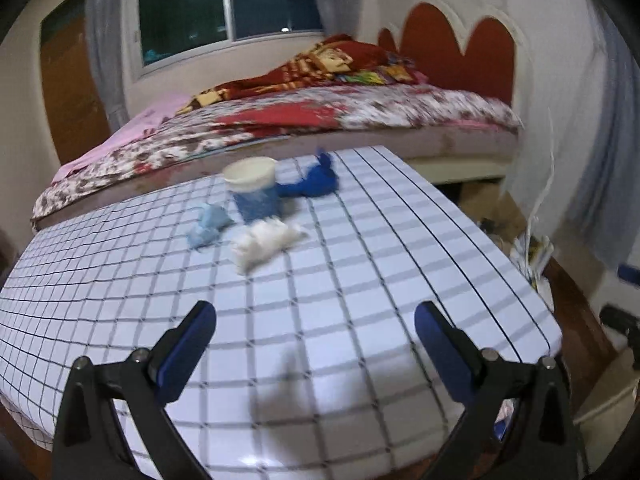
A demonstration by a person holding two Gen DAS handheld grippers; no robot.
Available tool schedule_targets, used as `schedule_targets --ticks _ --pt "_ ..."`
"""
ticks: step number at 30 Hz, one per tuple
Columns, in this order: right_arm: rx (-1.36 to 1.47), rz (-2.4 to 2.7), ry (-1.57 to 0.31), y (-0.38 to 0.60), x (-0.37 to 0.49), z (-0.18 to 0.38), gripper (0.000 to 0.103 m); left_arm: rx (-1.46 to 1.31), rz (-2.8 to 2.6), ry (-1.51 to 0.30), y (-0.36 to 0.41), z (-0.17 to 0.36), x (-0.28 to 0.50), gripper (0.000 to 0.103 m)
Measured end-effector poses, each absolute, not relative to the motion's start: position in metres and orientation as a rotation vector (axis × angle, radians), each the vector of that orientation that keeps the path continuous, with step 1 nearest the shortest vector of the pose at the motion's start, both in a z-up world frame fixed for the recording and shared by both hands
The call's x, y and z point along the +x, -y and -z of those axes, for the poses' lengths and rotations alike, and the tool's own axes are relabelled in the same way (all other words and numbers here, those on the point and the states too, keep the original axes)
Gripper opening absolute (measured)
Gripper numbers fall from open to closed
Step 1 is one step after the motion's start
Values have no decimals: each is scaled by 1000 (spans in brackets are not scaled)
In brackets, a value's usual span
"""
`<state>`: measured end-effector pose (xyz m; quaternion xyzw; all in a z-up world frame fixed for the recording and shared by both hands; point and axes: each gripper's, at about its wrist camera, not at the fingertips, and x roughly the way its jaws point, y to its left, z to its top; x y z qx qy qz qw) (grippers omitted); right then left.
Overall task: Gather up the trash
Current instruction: 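Grasp the white tissue with the left tool while the right tool grasps the blue-and-white paper cup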
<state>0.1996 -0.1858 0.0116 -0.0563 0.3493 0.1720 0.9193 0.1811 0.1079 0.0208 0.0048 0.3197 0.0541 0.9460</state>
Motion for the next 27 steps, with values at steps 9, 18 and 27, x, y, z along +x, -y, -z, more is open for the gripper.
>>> schedule_targets --ticks 9,18,27 --pt "-139 -425 -753 117 250 -1 102 -53 -116 -712 -168 0 249 84" --pt "-152 -450 -807 79 330 16 102 -78 -89 -779 -188 39 309 73" --pt "-134 -501 -840 36 370 27 102 -115 19 -802 -194 44 318 33"
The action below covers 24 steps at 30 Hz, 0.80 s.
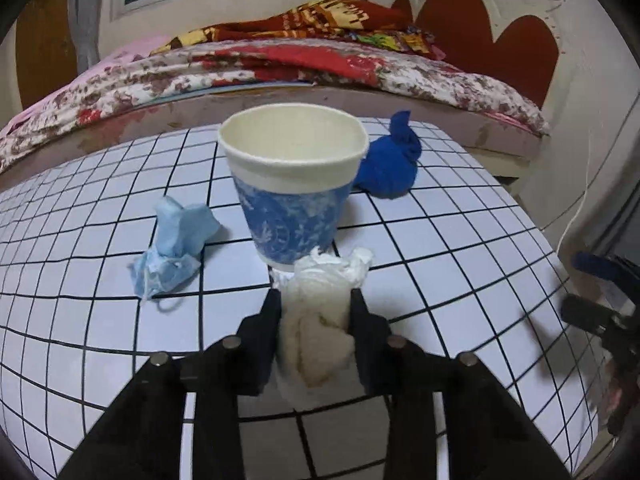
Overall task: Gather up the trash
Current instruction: 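Grasp the white tissue with the left tool while the right tool grasps the blue-and-white paper cup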
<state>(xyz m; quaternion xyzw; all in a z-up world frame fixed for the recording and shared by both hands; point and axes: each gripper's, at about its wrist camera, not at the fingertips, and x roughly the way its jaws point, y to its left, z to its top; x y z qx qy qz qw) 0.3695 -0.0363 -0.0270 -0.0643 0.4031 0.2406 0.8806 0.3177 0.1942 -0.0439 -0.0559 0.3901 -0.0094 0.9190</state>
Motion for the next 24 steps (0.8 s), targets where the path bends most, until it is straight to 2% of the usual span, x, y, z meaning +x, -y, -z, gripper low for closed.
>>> schedule_targets --ticks 8,14,24 --pt "-119 -568 -844 -1 375 27 102 -151 -98 -743 -247 36 288 33" --pt "-112 -657 -790 -64 379 13 102 -222 -221 -717 -296 35 274 33" --pt "-223 -637 -734 -159 400 13 102 -214 -261 -693 -314 38 268 33"
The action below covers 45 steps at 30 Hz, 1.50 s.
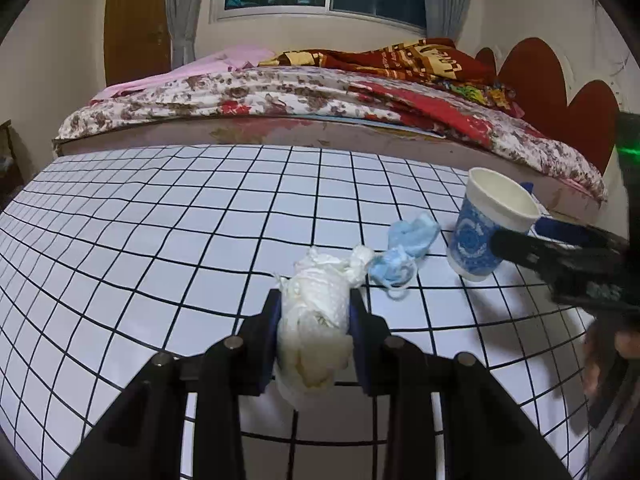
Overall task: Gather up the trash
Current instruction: 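Grasp the white tissue with the left tool while the right tool grasps the blue-and-white paper cup, then carry the tissue and paper cup over the black bin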
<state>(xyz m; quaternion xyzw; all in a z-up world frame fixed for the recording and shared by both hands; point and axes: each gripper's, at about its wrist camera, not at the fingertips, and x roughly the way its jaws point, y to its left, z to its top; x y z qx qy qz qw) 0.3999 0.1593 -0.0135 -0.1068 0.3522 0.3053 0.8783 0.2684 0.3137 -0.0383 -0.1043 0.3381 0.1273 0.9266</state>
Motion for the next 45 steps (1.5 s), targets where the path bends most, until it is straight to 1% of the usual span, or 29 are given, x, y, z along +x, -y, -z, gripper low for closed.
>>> schedule_targets --ticks 1,2,3,4,5,10,17,25,32,45 --pt "-224 -622 -731 -162 402 13 101 -217 -262 -694 -316 39 268 33" --pt "-216 -621 -732 -164 405 14 81 -220 -260 -694 -318 40 268 33" --pt "-207 -629 -742 -164 406 14 59 -223 -259 -694 -319 40 267 33" --pt "-204 -624 -741 -163 406 13 54 -223 -256 -693 -319 40 267 33" --pt "-200 -626 -750 -162 406 12 52 -222 -255 -692 -319 40 266 33" --pt "-215 -622 -712 -141 386 2 52 -188 -228 -680 -304 32 261 33" --pt "-186 -597 -678 -84 357 -21 52 -118 -168 -658 -265 11 250 33" --pt "-150 -546 -642 4 310 -48 52 -89 -87 -627 -211 -15 229 33" --pt "-107 -485 -612 75 271 -70 52 -75 -16 -612 -158 -26 206 33" --pt "-48 -389 -576 175 219 -78 52 -49 92 -618 -74 -34 178 33"
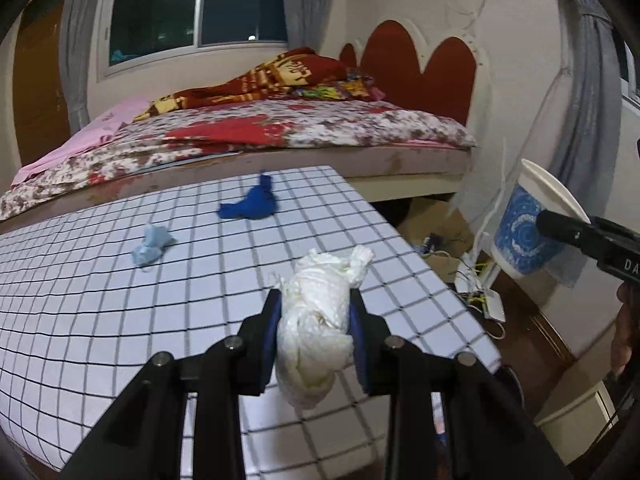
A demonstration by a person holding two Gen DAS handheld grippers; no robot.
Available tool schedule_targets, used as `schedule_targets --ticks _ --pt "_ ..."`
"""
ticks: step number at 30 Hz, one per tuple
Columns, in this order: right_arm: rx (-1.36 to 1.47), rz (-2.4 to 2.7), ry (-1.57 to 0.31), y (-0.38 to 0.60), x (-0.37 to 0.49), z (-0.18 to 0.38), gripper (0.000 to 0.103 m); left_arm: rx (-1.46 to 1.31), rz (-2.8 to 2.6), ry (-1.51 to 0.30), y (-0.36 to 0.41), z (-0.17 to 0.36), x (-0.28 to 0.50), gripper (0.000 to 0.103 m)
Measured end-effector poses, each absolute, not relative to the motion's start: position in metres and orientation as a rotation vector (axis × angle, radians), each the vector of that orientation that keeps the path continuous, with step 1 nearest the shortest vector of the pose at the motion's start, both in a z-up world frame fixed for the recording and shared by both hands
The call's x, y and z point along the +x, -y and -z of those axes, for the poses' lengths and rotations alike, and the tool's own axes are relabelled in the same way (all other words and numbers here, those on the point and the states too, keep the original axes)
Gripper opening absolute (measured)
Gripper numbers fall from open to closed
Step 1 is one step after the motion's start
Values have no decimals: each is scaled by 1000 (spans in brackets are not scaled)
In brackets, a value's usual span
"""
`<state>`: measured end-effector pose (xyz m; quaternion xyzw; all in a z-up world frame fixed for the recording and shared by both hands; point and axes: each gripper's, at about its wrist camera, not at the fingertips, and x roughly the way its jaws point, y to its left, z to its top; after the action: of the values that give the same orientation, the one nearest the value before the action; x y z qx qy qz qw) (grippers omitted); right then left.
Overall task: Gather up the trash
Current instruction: 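Carry the tissue and paper cup over the black bin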
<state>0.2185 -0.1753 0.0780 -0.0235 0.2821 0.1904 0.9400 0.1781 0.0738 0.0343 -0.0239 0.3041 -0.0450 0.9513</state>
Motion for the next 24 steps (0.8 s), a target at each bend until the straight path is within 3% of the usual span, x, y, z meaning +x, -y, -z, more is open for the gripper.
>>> schedule_targets --ticks 24 --pt "16 -237 -658 321 141 -15 52 10 328 -662 91 -1 130 33"
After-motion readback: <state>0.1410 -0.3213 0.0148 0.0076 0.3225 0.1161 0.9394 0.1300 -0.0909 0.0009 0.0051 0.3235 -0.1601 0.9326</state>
